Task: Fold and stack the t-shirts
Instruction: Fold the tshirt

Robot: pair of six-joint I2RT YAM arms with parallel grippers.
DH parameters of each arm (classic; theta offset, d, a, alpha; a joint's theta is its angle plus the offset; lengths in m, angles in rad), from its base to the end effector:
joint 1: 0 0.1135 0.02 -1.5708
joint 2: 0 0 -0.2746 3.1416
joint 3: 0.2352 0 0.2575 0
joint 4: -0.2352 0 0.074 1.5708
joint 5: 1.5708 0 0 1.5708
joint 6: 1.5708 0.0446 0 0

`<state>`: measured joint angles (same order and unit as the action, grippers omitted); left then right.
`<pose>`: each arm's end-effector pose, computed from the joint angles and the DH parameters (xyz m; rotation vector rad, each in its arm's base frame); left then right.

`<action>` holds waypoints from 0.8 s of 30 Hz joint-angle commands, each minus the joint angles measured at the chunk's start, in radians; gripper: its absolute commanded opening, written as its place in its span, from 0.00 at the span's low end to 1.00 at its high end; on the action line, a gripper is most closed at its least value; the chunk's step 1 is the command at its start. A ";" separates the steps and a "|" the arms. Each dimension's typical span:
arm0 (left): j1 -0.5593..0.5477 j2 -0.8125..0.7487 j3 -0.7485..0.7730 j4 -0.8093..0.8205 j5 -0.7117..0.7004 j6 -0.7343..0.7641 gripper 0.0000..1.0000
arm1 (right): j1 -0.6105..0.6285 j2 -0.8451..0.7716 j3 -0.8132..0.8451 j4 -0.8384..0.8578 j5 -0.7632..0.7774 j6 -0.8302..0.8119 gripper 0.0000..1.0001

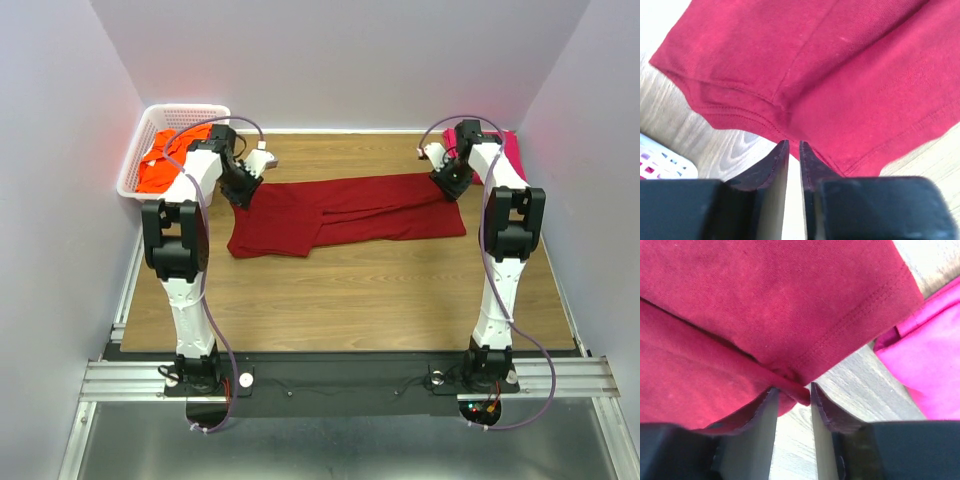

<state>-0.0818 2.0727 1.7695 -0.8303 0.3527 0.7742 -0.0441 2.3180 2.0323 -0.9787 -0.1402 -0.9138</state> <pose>0.4553 -0.0528 0.2318 1.1749 2.3268 -0.2402 0.4992 -0.0158 0.1893 -1.2096 2.5318 -0.0248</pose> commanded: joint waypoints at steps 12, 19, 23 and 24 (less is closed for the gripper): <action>0.120 -0.331 -0.358 0.038 0.107 -0.119 0.43 | -0.128 -0.207 -0.177 -0.161 -0.174 0.305 0.51; 0.120 -0.350 -0.498 0.105 0.131 -0.158 0.47 | -0.134 -0.181 -0.250 -0.150 -0.217 0.343 0.47; 0.119 -0.326 -0.539 0.137 0.135 -0.174 0.48 | -0.134 -0.167 -0.302 -0.086 -0.239 0.392 0.47; 0.119 -0.321 -0.544 0.141 0.138 -0.176 0.48 | -0.134 -0.160 -0.307 -0.081 -0.246 0.398 0.47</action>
<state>0.0387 1.7424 1.2465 -0.7368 0.4572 0.6247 -0.1818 2.1532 1.7370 -1.0981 -0.3275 -0.5762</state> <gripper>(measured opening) 0.473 0.475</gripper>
